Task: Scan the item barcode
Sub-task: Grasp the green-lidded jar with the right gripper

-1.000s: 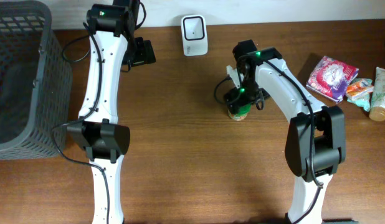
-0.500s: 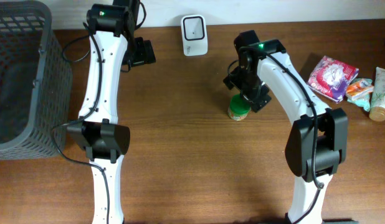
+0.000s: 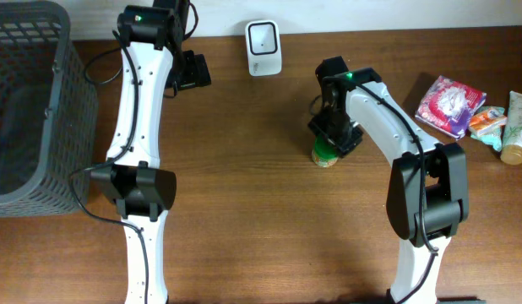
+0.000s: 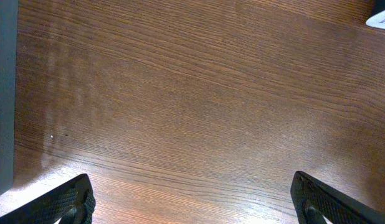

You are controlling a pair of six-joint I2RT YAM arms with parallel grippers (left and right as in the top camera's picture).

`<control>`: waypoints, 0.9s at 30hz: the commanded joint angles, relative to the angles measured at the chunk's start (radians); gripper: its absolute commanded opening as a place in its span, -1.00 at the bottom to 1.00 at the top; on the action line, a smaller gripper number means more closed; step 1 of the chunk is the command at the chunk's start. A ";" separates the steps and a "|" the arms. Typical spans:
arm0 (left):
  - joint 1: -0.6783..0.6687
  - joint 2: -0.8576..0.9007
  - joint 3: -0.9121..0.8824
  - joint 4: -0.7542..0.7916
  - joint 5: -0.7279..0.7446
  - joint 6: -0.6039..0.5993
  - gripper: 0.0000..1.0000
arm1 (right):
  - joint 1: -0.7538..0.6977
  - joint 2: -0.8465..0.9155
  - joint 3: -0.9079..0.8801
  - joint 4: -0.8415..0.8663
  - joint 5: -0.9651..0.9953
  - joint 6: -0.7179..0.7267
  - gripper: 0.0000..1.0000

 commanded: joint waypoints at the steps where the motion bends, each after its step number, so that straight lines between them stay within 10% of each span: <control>1: 0.001 0.004 -0.003 0.002 -0.007 0.016 0.99 | 0.002 -0.017 0.049 -0.005 -0.004 -0.547 0.39; 5: 0.001 0.004 -0.003 0.002 -0.007 0.016 0.98 | 0.004 -0.017 0.118 -0.094 -0.010 -1.025 0.27; 10: 0.001 0.004 -0.003 0.001 -0.007 0.016 0.98 | -0.010 -0.017 0.128 -0.114 -0.061 -1.110 0.46; 14: 0.001 0.004 -0.003 0.002 -0.007 0.016 0.98 | -0.024 -0.017 0.128 -0.121 -0.055 -0.837 0.97; 17: 0.001 0.004 -0.003 0.002 -0.007 0.016 0.98 | -0.051 -0.017 0.128 -0.167 -0.068 -0.546 0.97; 27: 0.001 0.004 -0.003 0.002 -0.007 0.016 0.98 | -0.023 -0.017 0.014 -0.093 -0.080 -0.403 0.97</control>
